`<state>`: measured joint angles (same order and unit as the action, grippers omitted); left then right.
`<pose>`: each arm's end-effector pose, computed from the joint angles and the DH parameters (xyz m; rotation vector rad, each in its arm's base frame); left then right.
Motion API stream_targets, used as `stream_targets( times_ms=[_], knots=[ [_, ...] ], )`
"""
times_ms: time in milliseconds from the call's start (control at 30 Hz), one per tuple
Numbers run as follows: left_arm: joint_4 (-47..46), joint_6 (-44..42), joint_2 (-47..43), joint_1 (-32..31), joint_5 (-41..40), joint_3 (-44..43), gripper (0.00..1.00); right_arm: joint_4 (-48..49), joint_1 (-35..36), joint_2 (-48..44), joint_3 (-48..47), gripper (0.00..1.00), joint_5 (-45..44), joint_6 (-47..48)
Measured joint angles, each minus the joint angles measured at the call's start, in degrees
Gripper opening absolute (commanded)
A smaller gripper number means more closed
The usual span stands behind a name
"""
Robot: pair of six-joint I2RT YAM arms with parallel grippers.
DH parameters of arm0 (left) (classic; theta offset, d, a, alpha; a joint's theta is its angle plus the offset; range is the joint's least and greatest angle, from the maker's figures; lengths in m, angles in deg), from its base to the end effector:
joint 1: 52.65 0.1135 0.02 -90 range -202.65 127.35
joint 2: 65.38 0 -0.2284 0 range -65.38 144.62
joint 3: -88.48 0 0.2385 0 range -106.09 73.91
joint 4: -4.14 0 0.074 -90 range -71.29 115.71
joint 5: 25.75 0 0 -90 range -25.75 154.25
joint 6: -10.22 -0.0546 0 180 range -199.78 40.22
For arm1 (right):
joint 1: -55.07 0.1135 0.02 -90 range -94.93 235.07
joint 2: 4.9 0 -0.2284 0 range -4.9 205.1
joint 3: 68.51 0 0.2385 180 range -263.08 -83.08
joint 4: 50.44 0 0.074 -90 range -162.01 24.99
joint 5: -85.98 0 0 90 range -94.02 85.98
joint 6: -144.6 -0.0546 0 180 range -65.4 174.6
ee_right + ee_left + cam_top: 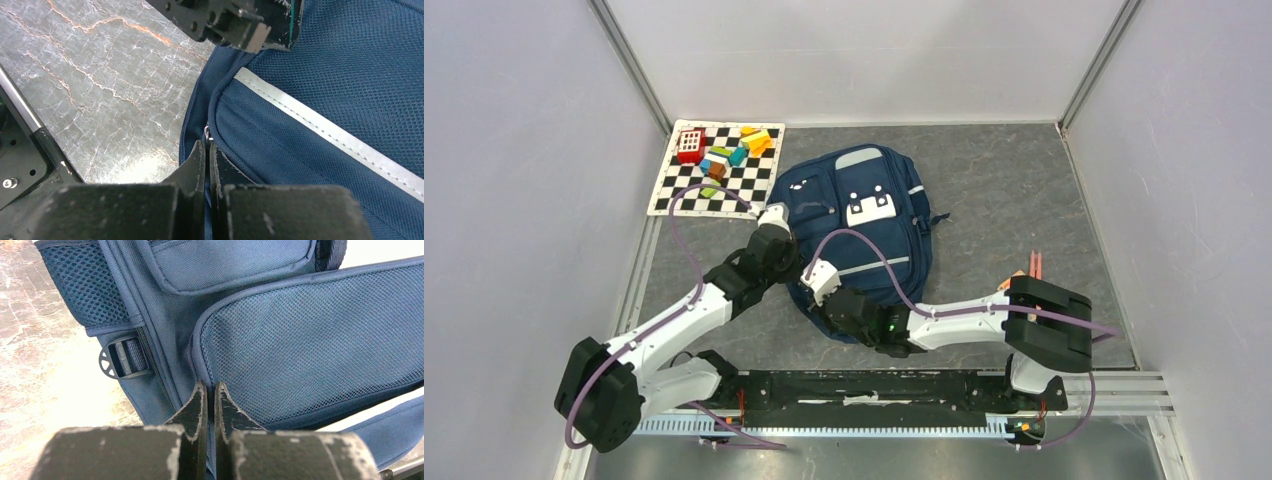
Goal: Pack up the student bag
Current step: Unzip the student bag at the center of the board.
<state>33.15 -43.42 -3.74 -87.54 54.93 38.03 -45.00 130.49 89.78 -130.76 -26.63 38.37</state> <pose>0.2045 -0.1318 0.1857 -0.1167 2.3028 -0.4703 0.1086 0.3342 0.1568 -0.7911 1.8996 0.6133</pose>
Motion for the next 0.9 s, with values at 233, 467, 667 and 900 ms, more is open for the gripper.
stream_targets(
  times_ms=[233, 467, 667, 900],
  knots=[
    [0.87, -0.98, -3.61, -0.26, 0.39, 0.70, 0.83, -2.95, 0.22, -0.31, -1.88, 0.61, 0.15, 1.44],
    [6.93, -7.04, -5.42, -0.85, 0.59, -5.18, 0.98, -7.32, -0.90, -12.83, 3.28, 0.88, 4.57, 2.84],
    [8.37, -14.43, -1.57, -1.84, 1.25, -12.07, 1.00, -14.12, -9.99, -26.49, 8.59, 0.98, 9.64, 3.02],
    [8.98, -26.03, 2.97, -13.07, 6.21, -14.88, 1.00, -22.77, -22.12, -41.64, 10.36, 0.98, 7.85, 4.09]
  ],
)
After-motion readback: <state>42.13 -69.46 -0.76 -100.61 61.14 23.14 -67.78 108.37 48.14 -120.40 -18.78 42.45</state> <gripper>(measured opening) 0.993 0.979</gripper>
